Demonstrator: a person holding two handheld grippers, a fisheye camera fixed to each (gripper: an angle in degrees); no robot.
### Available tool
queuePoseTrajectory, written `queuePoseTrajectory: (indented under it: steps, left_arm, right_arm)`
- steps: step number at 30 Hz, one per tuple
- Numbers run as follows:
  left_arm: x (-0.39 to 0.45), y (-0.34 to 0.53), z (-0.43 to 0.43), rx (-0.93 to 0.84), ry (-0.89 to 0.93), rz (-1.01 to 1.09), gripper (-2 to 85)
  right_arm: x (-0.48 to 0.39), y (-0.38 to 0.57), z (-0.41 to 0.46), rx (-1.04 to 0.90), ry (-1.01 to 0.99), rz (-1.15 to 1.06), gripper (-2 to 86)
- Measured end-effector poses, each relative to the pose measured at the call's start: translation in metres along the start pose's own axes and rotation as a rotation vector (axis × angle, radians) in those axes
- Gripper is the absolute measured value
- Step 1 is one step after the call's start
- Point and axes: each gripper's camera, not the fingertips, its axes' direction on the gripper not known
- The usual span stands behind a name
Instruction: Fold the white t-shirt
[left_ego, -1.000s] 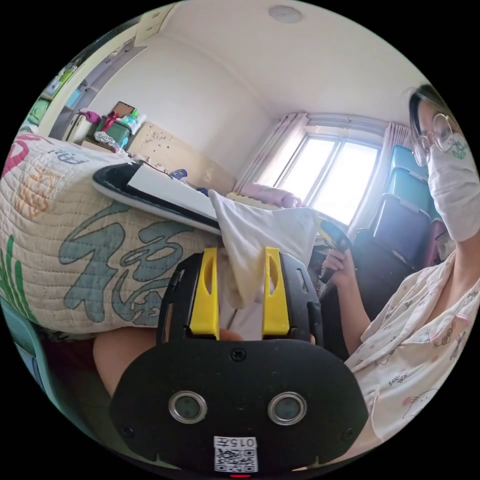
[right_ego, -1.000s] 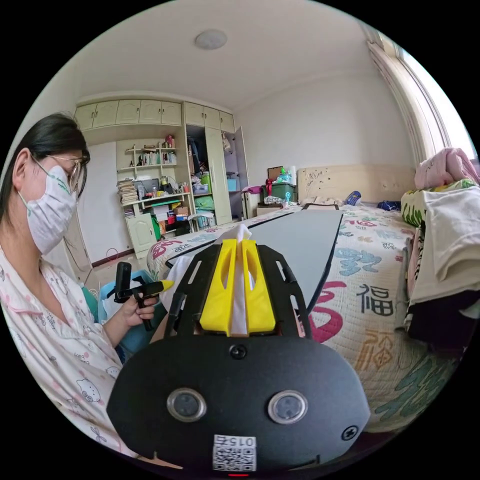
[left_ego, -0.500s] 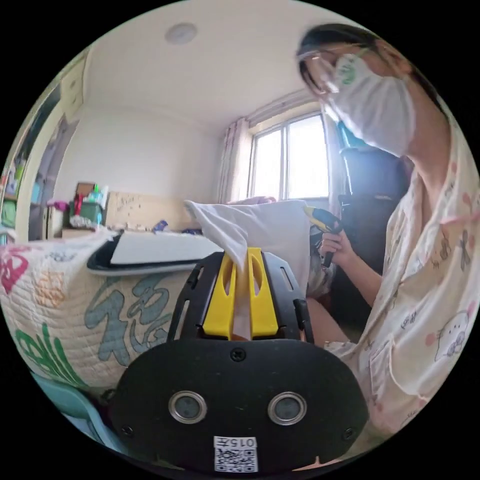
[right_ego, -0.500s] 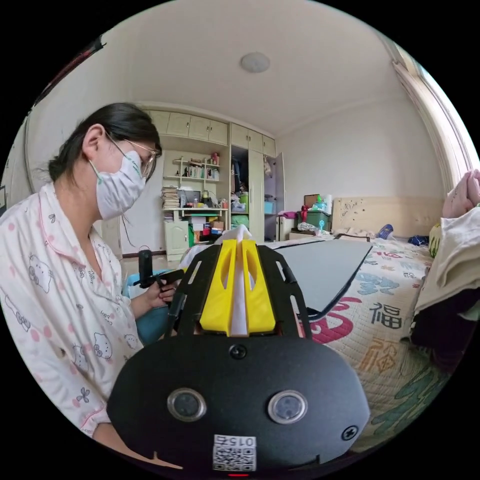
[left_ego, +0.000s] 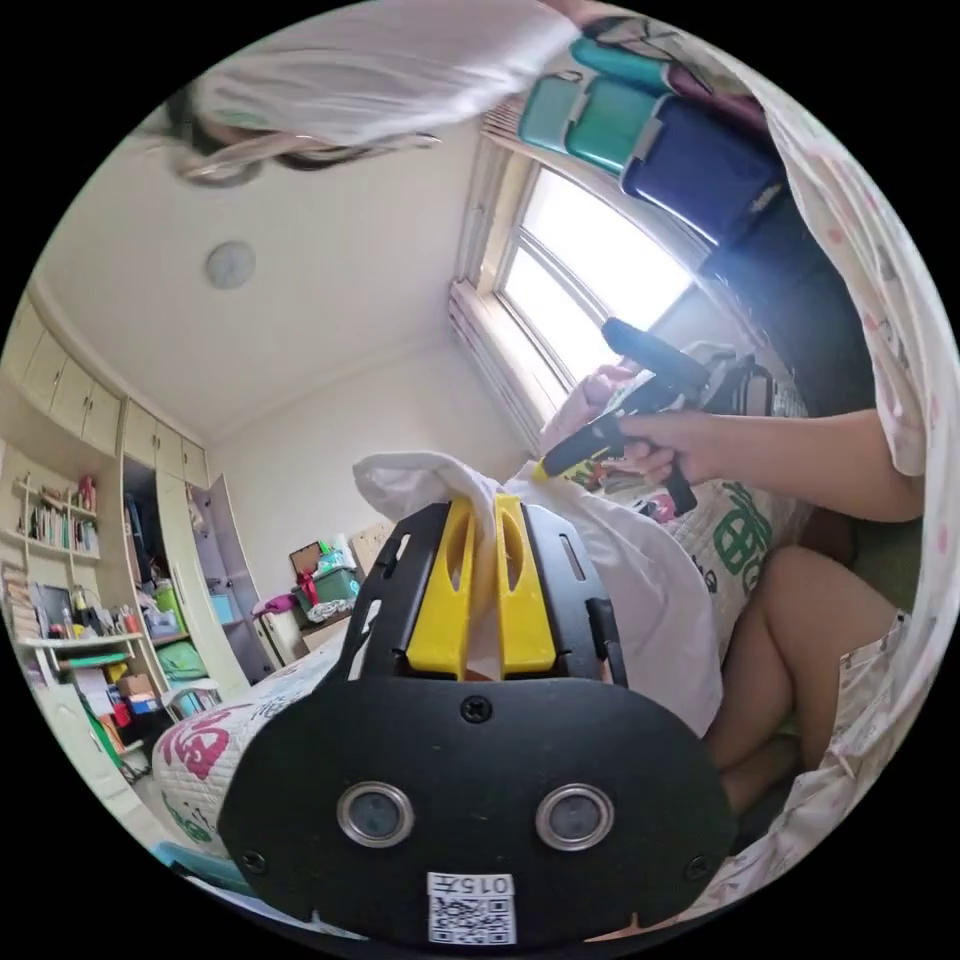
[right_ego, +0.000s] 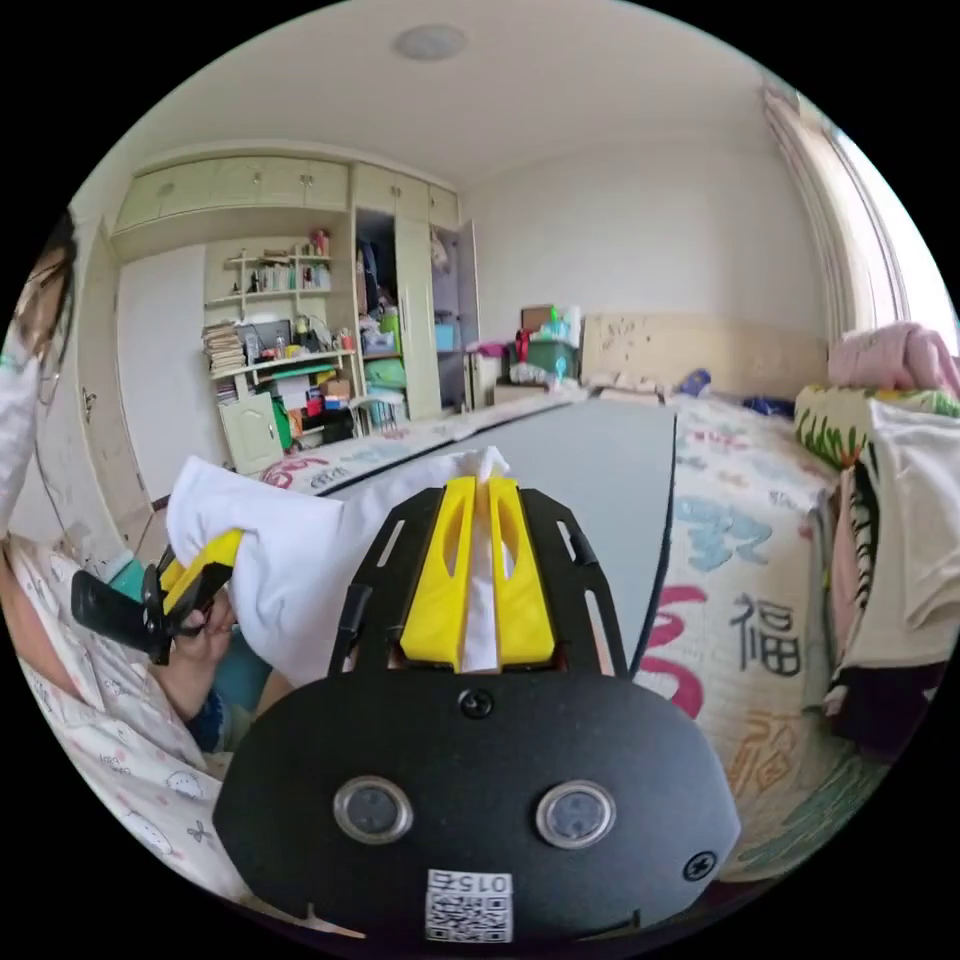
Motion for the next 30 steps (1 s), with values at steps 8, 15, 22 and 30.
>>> queuePoseTrajectory:
  steps: [8, 15, 22, 30]
  left_arm:
    - [0.034, -0.007, 0.032, -0.054, 0.111, 0.036, 0.6]
    - [0.02, -0.013, 0.053, -0.072, 0.172, -0.035, 0.5]
    - [-0.03, -0.024, 0.069, -0.105, 0.246, -0.138, 1.9]
    - [-0.16, -0.006, 0.092, -0.182, 0.622, -0.707, 10.4]
  right_arm:
    - [-0.051, -0.002, -0.063, 0.013, 0.184, -0.079, 8.0]
    - [-0.109, -0.027, -0.122, 0.03, -0.184, -0.245, 9.1]
    - [-0.087, -0.04, -0.11, -0.061, -0.306, -0.132, 3.0]
    - [-0.03, -0.041, -0.128, 0.055, -0.492, 0.148, 0.2]
